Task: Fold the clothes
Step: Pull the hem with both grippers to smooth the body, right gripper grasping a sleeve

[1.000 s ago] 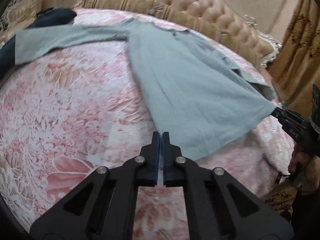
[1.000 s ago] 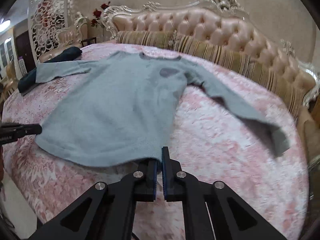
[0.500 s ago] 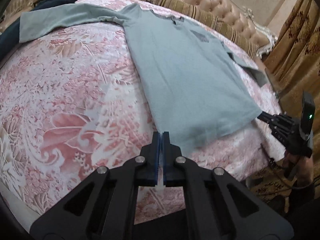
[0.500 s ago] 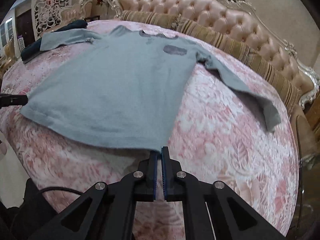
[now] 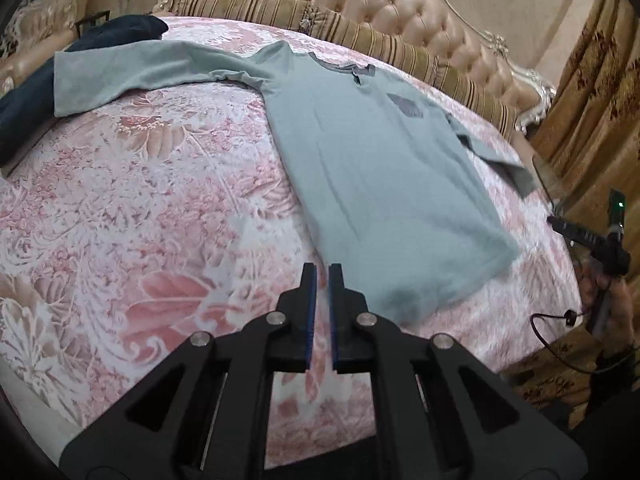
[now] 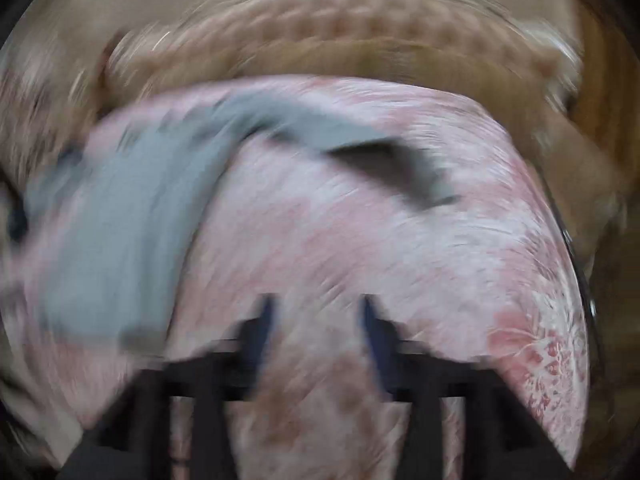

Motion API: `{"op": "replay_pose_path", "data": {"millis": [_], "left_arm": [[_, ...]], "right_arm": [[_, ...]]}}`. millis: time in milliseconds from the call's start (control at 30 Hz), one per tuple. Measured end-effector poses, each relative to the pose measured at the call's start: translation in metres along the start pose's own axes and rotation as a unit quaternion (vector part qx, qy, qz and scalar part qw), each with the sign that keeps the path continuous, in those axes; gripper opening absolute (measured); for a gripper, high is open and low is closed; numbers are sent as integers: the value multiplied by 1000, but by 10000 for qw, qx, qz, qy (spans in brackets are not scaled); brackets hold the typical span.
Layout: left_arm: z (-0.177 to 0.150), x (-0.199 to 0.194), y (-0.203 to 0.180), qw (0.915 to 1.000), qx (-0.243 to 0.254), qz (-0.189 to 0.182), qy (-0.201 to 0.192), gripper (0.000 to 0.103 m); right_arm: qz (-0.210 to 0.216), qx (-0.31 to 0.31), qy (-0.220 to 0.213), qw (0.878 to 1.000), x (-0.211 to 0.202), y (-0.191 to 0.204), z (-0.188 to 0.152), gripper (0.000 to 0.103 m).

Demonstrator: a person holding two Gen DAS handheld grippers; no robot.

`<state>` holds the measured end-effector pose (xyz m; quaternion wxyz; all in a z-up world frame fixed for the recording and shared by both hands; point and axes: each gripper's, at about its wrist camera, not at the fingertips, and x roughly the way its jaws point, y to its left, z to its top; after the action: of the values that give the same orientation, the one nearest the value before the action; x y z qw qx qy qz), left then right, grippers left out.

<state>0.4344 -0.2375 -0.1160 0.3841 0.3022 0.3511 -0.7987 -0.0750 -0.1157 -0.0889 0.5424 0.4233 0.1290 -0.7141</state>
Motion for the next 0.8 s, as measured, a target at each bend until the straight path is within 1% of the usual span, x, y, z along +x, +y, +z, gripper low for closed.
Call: {"op": "replay_pose_path", "data": {"millis": [33,100,133,200,267,333,367,400,500,533,567,600,633,733,800], "left_arm": [[2,2,-1,10000,-33,-54,-13,7],[4,7,-4,9998,-115,-188,-37,7],[4,8,-5,9996,-144,-223,-49,7],[6,11,-7,9994,-191,-279,-78,7],[6,12,-6,9993,-218,-289,-89,7],[7,15,-1,9993,-268,-270,-58,7],[7,15,1,9992,-295,-245,-58,7],[8,15,4,9992,-322,-222,-59,7],[9,15,13,9988,-418,-224,-96,7],[9,15,16,9988,-429,-210,-91,7],[9,15,18,9987,-448,-211,-113,7],[9,14,21,9986,-466,-214,-133,7],[9,15,23,9985,-472,-241,-135,7],[12,21,23,9987,-416,-269,-108,7],[16,23,17,9989,-352,-296,-103,7]], "right_arm": [[105,423,-36,9990,4,-16,11,74],[475,1204,-46,9916,19,-42,33,74],[529,1452,-101,9879,26,-50,42,74],[466,1940,-163,9798,42,-65,56,74],[603,2222,-189,9730,55,-72,65,74],[527,2307,-173,9714,69,-72,77,74],[579,2356,-121,9701,74,-71,80,74],[555,2348,-98,9704,77,-68,81,74],[313,2231,-76,9743,81,-55,82,74],[210,2228,-118,9746,79,-51,80,74],[8,2128,-209,9769,73,-46,77,74],[-370,1804,-269,9825,65,-36,74,74],[-603,1483,-260,9868,62,-24,71,74],[-904,699,-170,9933,64,4,62,74],[-1260,198,-228,9916,73,17,67,74]]}}
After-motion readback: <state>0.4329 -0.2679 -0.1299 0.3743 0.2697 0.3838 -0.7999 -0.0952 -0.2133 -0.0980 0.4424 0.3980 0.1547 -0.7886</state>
